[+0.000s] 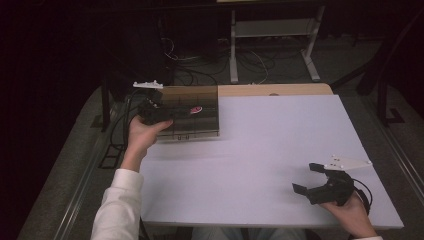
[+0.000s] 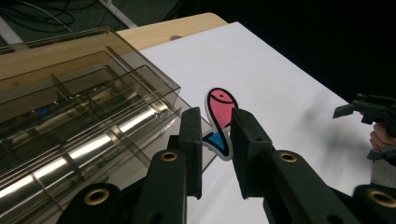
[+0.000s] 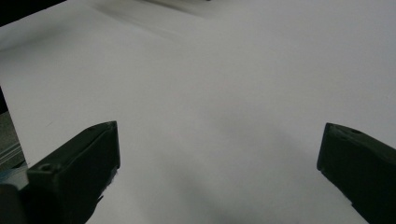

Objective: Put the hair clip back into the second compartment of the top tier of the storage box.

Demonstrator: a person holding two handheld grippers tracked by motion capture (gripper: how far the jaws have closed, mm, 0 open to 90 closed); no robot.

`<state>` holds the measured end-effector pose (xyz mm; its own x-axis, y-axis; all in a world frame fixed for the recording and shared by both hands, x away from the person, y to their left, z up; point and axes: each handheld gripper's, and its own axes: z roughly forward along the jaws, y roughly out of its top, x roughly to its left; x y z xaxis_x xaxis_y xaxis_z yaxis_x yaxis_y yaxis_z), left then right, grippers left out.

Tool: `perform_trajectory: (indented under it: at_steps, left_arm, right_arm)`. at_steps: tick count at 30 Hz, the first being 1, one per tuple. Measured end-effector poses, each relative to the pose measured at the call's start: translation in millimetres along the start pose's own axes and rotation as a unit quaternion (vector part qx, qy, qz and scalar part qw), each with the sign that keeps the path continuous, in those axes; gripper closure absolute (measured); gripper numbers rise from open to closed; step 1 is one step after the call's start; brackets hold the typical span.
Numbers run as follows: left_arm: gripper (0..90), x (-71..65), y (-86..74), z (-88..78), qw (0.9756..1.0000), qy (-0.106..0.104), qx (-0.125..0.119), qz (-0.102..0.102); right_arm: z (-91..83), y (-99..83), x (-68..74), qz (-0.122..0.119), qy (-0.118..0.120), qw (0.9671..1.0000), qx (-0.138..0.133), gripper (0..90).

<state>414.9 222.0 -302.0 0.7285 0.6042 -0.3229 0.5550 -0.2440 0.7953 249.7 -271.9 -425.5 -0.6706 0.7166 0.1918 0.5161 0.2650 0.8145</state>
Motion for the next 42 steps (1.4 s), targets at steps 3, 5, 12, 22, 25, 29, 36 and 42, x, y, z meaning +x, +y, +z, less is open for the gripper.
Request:
perform_trajectory:
  at_steps: [3,5,12,22,25,29,36,42]
  left_arm:
    - [73.9,2.5,-1.5,-0.5,1.0,0.003,0.002,-0.002]
    - [73.8,3.7,-2.8,-0.6,1.0,0.005,0.002,-0.004]
    - [73.9,12.2,-7.0,1.1,0.9998,0.015,0.008,-0.014]
    - [73.9,17.7,-12.2,4.6,0.9994,0.023,0.016,-0.02]
    - [73.8,18.8,-13.3,5.8,0.9993,0.025,0.018,-0.022]
    - [73.8,20.5,-13.9,8.3,0.9989,0.031,0.027,-0.021]
    - [73.8,21.3,-14.4,12.1,0.9985,0.036,0.036,-0.019]
    - [73.8,21.5,-14.7,15.0,0.998,0.043,0.043,-0.018]
  right_arm:
    - [0.0,0.0,0.1,0.0,0.0,1.0,0.0,0.0]
    - [0.1,0.1,0.0,0.001,0.0,1.0,-0.001,0.0]
    - [0.9,0.0,0.3,-0.001,0.0,1.0,0.001,0.0]
    - [0.7,-0.2,0.0,0.001,0.0,1.0,0.001,0.0]
    - [0.6,-0.2,0.0,0.001,0.0,1.0,0.001,0.0]
    - [0.8,-0.2,0.0,0.0,0.0,1.0,0.001,0.0]
    - [1.0,-0.3,0.1,0.0,0.0,1.0,0.001,0.0]
    - [0.9,-0.4,0.1,0.0,0.0,1.0,0.001,0.0]
